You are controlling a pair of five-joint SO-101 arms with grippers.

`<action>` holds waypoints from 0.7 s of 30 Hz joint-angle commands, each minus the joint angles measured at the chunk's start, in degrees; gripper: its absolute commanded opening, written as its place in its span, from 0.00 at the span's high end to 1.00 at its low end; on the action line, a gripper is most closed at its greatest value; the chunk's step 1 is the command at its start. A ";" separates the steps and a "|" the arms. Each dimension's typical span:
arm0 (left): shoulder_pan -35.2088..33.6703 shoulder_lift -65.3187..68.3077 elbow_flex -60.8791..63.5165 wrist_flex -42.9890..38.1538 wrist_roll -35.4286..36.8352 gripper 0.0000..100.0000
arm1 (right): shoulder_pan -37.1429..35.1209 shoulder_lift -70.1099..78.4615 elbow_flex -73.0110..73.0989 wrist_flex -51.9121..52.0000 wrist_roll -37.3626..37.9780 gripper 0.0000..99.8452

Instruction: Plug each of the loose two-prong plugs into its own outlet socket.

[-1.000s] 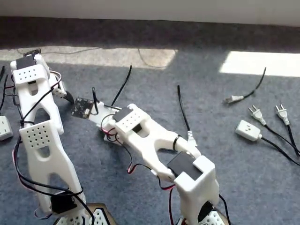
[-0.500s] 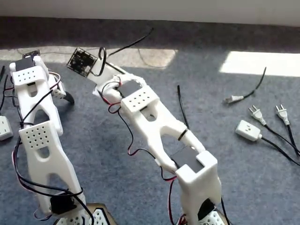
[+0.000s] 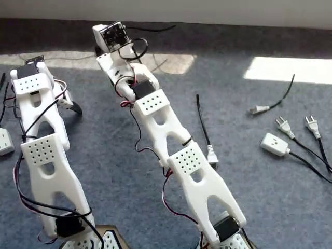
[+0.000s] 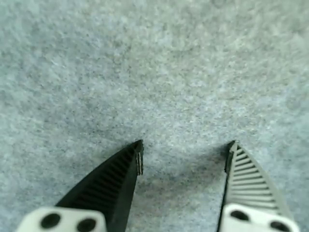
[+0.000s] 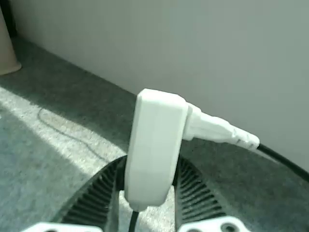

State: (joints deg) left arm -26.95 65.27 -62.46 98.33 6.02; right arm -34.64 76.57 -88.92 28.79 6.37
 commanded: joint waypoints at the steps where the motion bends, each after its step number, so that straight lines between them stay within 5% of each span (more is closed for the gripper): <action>1: -0.22 0.40 -0.22 -0.62 0.00 0.73 | 1.10 0.48 -8.92 -2.42 -0.44 0.98; 21: -0.22 0.48 -0.22 -0.79 -0.18 0.73 | -3.30 0.57 -9.45 9.80 -0.79 0.80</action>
State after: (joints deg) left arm -26.95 65.27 -62.46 98.33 6.02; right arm -36.31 78.51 -94.02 38.29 6.20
